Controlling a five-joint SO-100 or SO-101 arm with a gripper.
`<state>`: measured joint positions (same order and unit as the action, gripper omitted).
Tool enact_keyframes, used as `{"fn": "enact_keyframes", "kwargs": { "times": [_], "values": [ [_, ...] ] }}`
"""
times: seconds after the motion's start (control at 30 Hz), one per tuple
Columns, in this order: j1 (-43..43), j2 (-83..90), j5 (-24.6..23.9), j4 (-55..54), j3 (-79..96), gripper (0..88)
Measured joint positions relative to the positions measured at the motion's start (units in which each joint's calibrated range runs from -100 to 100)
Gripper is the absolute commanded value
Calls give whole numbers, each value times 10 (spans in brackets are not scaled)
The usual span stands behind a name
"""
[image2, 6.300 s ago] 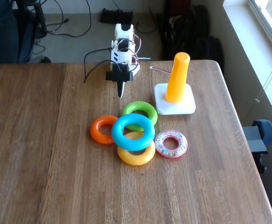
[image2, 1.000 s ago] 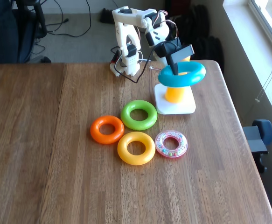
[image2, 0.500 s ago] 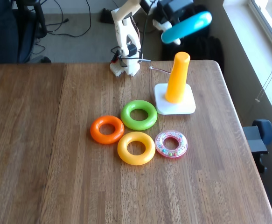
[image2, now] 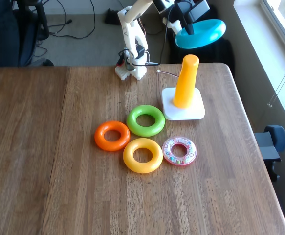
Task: Pick and place the blue ring
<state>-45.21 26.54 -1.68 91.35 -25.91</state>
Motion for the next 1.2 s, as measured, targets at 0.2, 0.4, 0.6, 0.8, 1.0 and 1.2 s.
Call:
{"fn": "enact_keyframes", "kwargs": {
  "times": [0.2,0.4,0.6,0.8,1.0,1.2],
  "values": [
    [26,-17,0,49,-8,23],
    [63,-64,0,67,-8,23],
    [72,-75,-17,67,-8,23],
    [47,-75,-31,67,-8,23],
    [-47,-75,-46,67,4,23],
    [-80,-72,-54,67,55,23]
  ]
}}
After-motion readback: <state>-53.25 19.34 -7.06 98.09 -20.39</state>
